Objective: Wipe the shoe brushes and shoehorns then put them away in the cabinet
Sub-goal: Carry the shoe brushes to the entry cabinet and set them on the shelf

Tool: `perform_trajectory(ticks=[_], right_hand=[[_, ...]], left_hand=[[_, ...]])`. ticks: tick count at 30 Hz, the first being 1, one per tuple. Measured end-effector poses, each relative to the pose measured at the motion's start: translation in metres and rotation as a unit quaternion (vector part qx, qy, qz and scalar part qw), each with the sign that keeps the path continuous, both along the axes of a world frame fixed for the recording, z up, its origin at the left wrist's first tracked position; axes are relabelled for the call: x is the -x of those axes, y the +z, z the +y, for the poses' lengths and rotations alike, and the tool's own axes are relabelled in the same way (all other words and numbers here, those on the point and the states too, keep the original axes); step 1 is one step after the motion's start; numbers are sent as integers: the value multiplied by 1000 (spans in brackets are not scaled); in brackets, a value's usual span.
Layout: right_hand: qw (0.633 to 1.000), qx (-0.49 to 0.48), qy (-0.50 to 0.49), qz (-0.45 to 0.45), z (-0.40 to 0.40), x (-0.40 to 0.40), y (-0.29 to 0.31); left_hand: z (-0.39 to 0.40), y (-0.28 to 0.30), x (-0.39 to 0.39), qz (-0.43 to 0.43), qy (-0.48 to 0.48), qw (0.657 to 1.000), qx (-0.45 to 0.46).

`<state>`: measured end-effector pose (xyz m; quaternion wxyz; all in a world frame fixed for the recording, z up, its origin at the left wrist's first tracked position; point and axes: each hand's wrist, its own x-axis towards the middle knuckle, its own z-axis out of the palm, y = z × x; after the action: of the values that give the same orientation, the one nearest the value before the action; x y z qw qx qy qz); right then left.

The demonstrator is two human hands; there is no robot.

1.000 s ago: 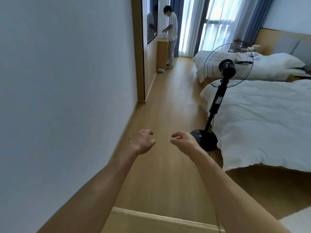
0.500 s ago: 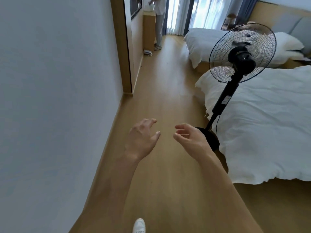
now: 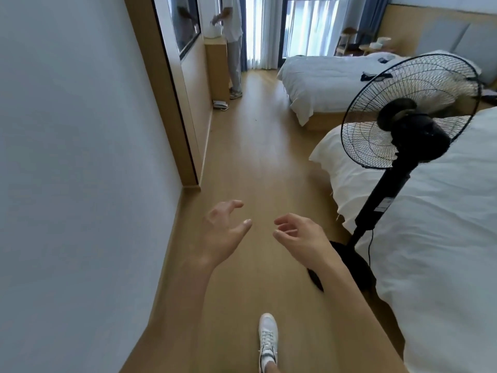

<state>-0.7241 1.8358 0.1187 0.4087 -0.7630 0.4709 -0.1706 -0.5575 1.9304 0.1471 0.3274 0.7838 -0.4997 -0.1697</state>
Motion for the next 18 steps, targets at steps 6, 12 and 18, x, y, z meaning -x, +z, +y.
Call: perform_trajectory(ticks=[6, 12, 18], right_hand=[[998, -24, 58, -1, -153, -78, 2], [996, -18, 93, 5, -274, -144, 13], [997, -14, 74, 22, -382, -192, -8]], left_hand=[[-137, 1, -70, -4, 33, 999, -27], [-255, 3, -130, -12, 62, 998, -19], [-375, -16, -186, -5, 38, 999, -27]])
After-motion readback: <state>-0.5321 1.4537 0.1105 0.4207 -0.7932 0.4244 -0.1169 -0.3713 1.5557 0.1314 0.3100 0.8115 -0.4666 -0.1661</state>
